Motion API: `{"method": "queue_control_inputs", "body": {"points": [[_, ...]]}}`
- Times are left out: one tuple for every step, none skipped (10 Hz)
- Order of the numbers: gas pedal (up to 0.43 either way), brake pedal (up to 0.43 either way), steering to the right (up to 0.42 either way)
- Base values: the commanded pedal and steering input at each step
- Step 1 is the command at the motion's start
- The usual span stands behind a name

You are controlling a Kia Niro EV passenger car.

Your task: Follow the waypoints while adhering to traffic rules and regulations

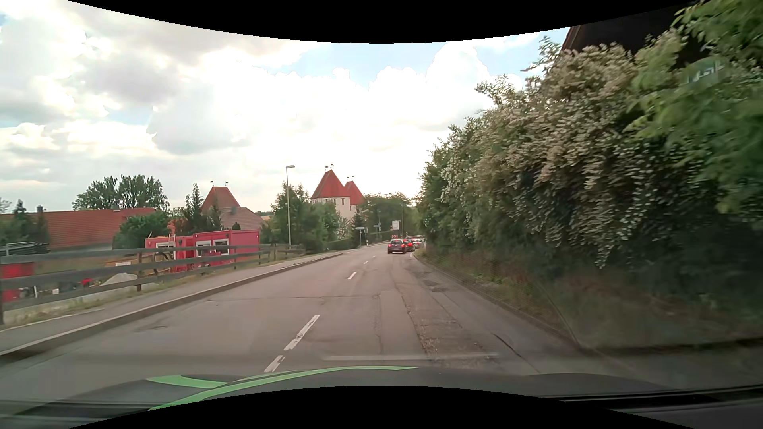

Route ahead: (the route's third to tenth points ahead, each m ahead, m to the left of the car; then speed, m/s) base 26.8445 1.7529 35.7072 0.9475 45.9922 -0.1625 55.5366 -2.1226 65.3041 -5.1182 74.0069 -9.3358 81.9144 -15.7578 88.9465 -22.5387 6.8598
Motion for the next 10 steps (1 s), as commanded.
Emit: {"method": "queue_control_inputs", "body": {"points": [[0.0,0.213,0.006],[0.0,0.213,0.006],[0.0,0.213,0.007],[0.0,0.213,0.007],[0.0,0.213,0.007],[0.0,0.213,0.007],[0.0,0.22,0.006],[0.0,0.226,0.007],[0.0,0.226,0.007],[0.0,0.232,0.007]]}}
